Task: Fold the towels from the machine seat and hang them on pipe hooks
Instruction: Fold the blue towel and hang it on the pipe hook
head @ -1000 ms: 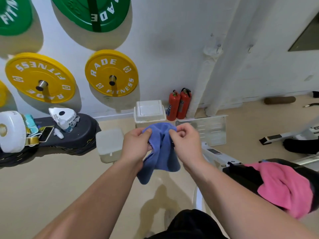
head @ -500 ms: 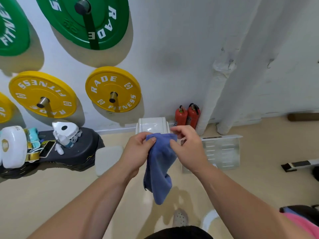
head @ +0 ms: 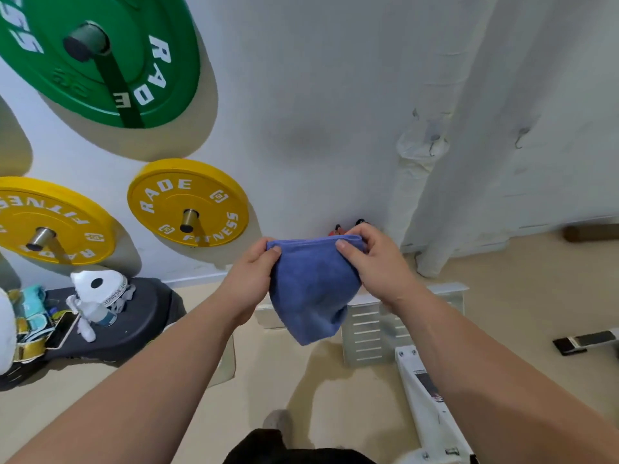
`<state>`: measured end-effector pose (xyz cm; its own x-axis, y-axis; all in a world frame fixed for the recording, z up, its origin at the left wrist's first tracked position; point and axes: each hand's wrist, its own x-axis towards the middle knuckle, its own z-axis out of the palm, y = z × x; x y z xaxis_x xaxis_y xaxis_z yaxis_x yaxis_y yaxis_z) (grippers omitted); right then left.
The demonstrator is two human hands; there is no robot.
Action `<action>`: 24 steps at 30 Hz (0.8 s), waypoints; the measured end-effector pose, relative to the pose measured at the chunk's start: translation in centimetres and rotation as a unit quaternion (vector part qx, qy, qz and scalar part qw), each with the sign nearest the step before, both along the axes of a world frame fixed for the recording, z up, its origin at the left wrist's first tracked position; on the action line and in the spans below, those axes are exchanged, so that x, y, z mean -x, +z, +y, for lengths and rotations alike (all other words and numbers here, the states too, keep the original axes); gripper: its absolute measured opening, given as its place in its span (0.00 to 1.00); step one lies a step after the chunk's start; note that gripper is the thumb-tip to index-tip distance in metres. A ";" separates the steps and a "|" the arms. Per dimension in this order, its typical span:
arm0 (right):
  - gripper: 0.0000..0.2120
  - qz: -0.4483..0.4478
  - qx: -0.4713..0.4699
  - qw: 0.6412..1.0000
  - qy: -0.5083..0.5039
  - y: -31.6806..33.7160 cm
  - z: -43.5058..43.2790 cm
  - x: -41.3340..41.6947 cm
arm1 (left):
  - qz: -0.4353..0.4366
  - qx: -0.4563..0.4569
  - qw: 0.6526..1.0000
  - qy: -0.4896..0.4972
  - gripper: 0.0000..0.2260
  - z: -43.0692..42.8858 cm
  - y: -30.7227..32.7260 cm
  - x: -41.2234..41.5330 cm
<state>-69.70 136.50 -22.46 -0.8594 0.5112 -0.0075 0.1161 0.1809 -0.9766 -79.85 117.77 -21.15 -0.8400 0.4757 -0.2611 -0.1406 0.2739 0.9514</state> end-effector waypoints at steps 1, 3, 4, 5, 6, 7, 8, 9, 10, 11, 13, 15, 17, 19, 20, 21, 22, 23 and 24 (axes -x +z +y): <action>0.05 -0.010 -0.008 1.000 -0.021 -0.2 0.6 0.8 | -0.024 -0.025 0.999 0.013 0.11 1.2 -0.3 0.9; 0.05 -0.017 -0.002 0.998 -0.062 -0.3 1.9 2.6 | -0.093 -0.083 0.992 -0.007 0.11 3.4 -0.9 3.0; 0.05 -0.013 0.011 0.997 -0.079 -0.2 2.6 3.4 | -0.127 -0.104 0.986 -0.042 0.12 4.3 -1.4 3.9; 0.04 -0.012 0.026 0.995 -0.092 -0.1 3.4 4.4 | -0.148 -0.108 0.980 -0.082 0.14 5.1 -2.1 4.8; 0.04 -0.017 0.040 0.993 -0.106 0.2 4.1 5.2 | -0.155 -0.097 0.976 -0.116 0.15 5.8 -2.7 5.5; 0.04 -0.022 0.051 0.991 -0.123 0.3 5.0 6.0 | -0.152 -0.081 0.976 -0.136 0.14 6.6 -3.2 6.3; 0.04 -0.024 0.065 0.987 -0.147 0.3 5.8 6.7 | -0.146 -0.070 0.976 -0.143 0.13 7.4 -3.6 7.0; 0.04 -0.015 0.084 0.981 -0.172 0.3 6.6 7.2 | -0.145 -0.067 0.976 -0.145 0.11 8.2 -3.8 7.8; 0.05 -0.004 0.114 0.976 -0.185 0.4 7.3 7.6 | -0.148 -0.071 0.975 -0.149 0.11 9.1 -3.9 8.7; 0.07 0.002 0.141 0.973 -0.182 0.1 7.9 7.9 | -0.150 -0.079 0.973 -0.158 0.11 10.0 -3.8 9.6; 0.16 -0.013 0.194 0.971 -0.138 -0.7 8.7 8.2 | -0.147 -0.088 0.969 -0.177 0.11 11.9 -3.0 11.5; 0.28 -0.055 0.198 0.975 -0.087 -2.1 9.0 8.4 | -0.147 -0.088 0.970 -0.171 0.09 13.7 -2.3 13.3; 0.48 -0.081 0.187 0.975 -0.090 -3.6 9.1 9.1 | -0.171 -0.091 0.969 -0.151 0.06 15.3 -1.4 15.0; 0.52 -0.063 0.184 0.972 -0.129 -3.9 9.3 10.1 | -0.202 -0.082 0.967 -0.135 0.04 16.6 -1.0 16.9; 0.47 -0.046 0.179 0.970 -0.160 -3.8 9.7 10.5 | -0.216 -0.075 0.965 -0.132 0.05 17.2 -0.9 17.7; 0.40 -0.031 0.170 0.966 -0.194 -3.5 10.2 11.0 | -0.221 -0.066 0.964 -0.135 0.06 17.8 -1.0 18.3; 0.32 -0.019 0.151 0.962 -0.227 -3.0 10.7 11.3 | -0.219 -0.055 0.964 -0.143 0.10 18.3 -1.2 18.7; 0.26 -0.018 0.129 0.958 -0.256 -2.6 11.3 11.7 | -0.214 -0.040 0.964 -0.151 0.17 18.7 -1.5 18.7; 0.20 -0.017 0.111 0.955 -0.276 -2.3 11.9 12.1 | -0.204 -0.025 0.966 -0.154 0.27 19.1 -1.9 18.7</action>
<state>-81.75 148.40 -24.77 -0.4578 0.8684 -0.1904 0.1659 -0.1269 -0.9779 -98.55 136.87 -23.07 -0.4886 0.7073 -0.5109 -0.4265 0.3172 0.8471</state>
